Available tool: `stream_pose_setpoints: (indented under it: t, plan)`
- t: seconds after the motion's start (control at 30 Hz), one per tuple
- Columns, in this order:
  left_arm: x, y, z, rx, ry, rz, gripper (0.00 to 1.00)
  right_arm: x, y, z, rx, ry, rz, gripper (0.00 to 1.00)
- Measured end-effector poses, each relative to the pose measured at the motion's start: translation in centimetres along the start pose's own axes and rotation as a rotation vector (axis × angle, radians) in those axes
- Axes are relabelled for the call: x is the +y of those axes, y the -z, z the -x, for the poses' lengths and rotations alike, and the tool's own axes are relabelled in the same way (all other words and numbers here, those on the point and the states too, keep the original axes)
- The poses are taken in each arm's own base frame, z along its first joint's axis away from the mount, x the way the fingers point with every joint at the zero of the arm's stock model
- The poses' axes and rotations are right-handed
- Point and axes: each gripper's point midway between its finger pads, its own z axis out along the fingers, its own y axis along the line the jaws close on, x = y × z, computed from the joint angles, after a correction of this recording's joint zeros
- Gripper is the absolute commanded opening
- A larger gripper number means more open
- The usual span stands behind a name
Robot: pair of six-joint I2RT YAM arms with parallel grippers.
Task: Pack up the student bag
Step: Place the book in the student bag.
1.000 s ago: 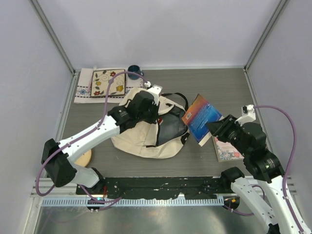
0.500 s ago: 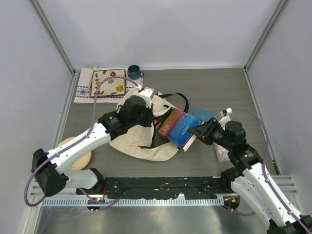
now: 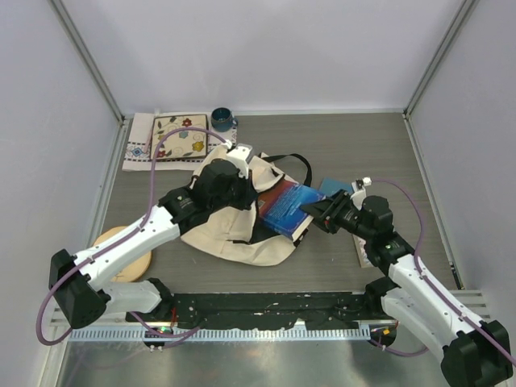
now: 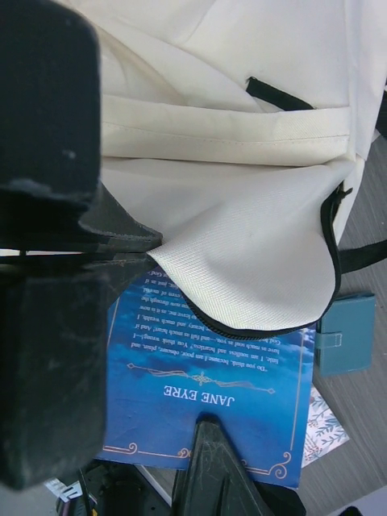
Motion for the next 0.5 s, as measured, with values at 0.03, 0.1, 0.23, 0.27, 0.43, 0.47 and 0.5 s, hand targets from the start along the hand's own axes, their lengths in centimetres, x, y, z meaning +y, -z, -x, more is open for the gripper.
stream_pose_setpoints:
  t: [0.03,0.1,0.23,0.27,0.43,0.47,0.5]
  plan:
    - [0.0,0.1,0.1,-0.005,0.001,0.0,0.0,0.1,0.0,-0.1,0.005,-0.005,0.005,0.01]
    - [0.0,0.1,0.4,-0.017,0.005,0.004,0.0,0.2,-0.1,-0.3,0.019,-0.017,0.017,0.01]
    - [0.2,0.1,0.7,-0.029,0.01,0.018,0.0,0.2,0.1,-0.9,0.047,-0.031,0.021,0.01]
    - [0.2,0.1,0.7,-0.03,0.01,0.018,0.0,0.2,0.2,-1.0,0.054,-0.031,0.022,0.01]
    - [0.1,0.1,0.8,-0.036,0.014,0.013,0.0,0.1,-0.3,-1.3,0.073,-0.05,0.058,0.01]
    - [0.0,0.1,0.9,-0.037,0.014,0.01,0.0,-0.2,-0.6,-1.3,0.076,-0.05,0.062,0.01]
    - [0.0,0.1,0.8,-0.035,0.014,0.006,0.0,-0.4,-0.9,-1.3,0.08,-0.052,0.061,0.01]
